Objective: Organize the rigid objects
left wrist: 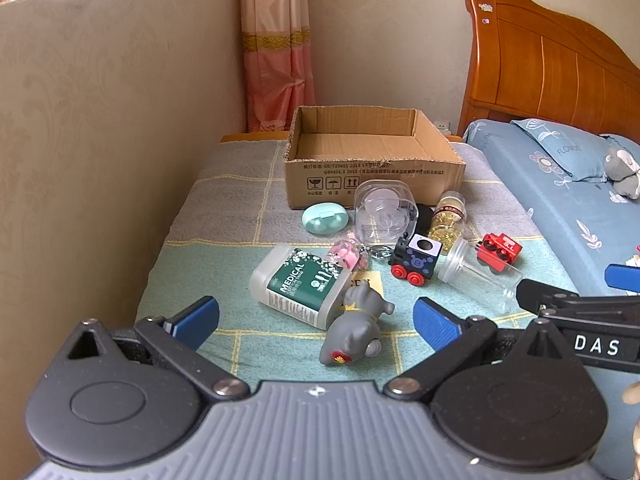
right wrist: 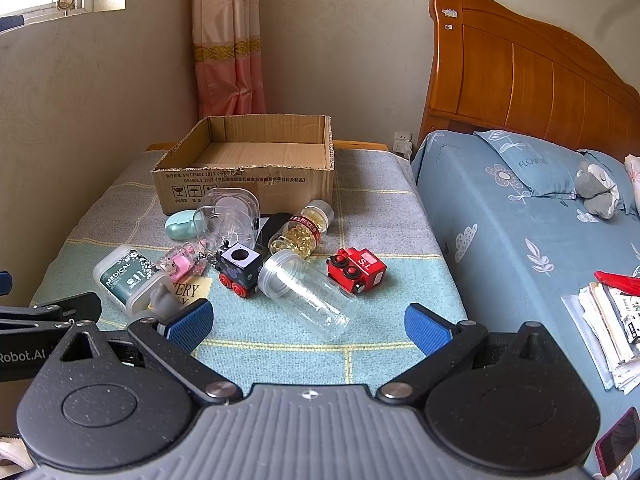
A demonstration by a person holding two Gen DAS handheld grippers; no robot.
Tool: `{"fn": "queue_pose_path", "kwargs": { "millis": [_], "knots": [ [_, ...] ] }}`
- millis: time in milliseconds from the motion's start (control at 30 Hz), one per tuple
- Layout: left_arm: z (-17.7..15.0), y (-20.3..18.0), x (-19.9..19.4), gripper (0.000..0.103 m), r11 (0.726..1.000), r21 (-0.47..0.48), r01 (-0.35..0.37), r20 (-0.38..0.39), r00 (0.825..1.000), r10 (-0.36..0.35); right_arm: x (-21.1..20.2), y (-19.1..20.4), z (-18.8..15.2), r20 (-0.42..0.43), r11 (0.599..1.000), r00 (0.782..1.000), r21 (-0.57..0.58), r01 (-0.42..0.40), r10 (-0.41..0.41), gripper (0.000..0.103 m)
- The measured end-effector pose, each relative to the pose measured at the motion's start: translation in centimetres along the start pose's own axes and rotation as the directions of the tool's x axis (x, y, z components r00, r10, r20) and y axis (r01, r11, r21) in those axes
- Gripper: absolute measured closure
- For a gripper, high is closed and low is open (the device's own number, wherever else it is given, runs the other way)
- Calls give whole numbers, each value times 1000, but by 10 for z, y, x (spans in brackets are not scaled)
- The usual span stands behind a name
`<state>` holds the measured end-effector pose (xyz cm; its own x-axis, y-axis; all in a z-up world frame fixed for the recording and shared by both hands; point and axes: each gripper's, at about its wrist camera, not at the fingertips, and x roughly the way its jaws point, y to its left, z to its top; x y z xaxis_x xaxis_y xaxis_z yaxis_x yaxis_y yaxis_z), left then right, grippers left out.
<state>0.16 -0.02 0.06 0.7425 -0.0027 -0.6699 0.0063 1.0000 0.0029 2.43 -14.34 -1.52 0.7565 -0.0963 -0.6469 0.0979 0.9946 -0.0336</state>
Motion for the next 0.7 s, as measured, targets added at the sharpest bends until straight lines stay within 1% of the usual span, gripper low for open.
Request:
{"fn": "queue_pose_path", "kwargs": {
  "millis": [700],
  "knots": [
    [0, 0, 1, 1, 1000, 5, -3, 0, 1000, 3, 0, 1, 1, -4, 1000, 1000, -1, 2, -2, 0]
  ]
}}
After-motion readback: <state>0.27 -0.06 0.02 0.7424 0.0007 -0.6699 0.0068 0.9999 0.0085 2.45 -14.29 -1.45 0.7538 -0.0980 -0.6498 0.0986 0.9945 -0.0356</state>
